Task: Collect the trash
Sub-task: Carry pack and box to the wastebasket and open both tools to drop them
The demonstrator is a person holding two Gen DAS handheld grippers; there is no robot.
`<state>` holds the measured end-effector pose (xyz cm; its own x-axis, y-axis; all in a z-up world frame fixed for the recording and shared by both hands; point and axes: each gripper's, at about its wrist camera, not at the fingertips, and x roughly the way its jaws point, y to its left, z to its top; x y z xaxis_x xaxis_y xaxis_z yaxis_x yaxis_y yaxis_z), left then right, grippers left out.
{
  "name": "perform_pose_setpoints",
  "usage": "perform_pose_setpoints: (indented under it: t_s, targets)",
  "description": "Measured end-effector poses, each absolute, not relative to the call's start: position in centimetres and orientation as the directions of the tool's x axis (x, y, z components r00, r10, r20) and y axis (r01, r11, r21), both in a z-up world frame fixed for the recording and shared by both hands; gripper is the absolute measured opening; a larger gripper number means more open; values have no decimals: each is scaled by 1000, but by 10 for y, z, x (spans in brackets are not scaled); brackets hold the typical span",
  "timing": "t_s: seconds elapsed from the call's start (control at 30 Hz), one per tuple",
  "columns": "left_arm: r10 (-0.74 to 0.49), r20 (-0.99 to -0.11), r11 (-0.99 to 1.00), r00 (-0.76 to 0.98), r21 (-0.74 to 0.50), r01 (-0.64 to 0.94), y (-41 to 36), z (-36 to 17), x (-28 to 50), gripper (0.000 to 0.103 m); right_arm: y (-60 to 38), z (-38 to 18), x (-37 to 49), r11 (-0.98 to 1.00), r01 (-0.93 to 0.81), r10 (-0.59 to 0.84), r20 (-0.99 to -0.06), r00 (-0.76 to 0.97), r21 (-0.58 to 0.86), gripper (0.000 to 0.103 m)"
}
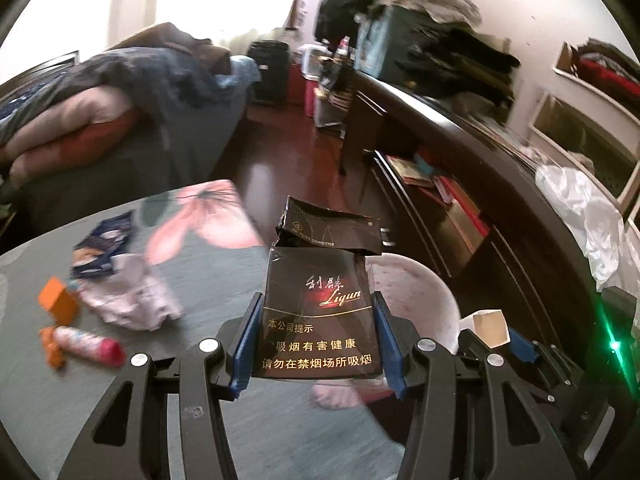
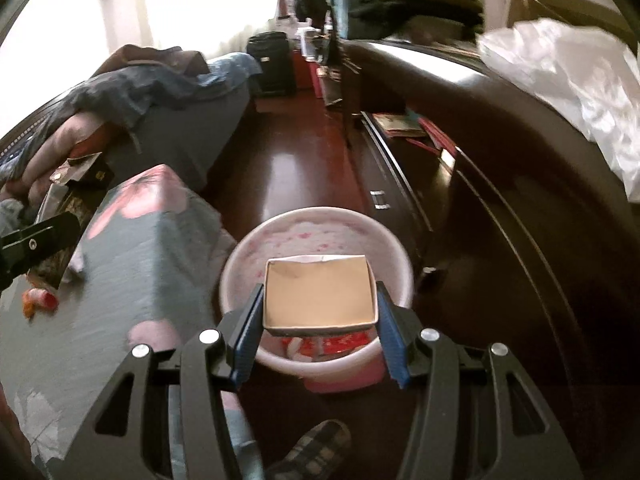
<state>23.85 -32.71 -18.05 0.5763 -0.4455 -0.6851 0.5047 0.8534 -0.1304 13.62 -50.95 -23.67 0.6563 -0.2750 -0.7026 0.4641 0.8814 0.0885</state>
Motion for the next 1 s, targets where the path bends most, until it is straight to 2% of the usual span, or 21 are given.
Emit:
perform_pose_setpoints:
  t_s: [0.27, 0.73, 0.83, 0.9, 1.0]
  targets:
    - [-467, -737, 808, 489, -132, 574, -378, -207, 261, 52, -546, -261, 148, 858, 506, -293, -723, 626, 90, 53]
    - [-468, -812, 773, 349, -185, 607, -429, -251, 301, 53, -557, -304, 192, 883, 462, -254, -742, 621, 83, 56]
    - [-478, -804, 773, 352, -195, 604, -426, -250, 305, 58, -557, -307, 197, 886, 457, -259, -735, 627, 78, 62]
    - [-493, -793, 774, 359, -210, 598, -423, -248, 307, 84, -558, -309, 199, 886, 458, -261, -732, 629, 77, 65]
    - [-504, -774, 775, 383, -209, 597, -423, -243, 309, 86, -559, -311, 202, 886, 459, -266, -732, 627, 72, 69]
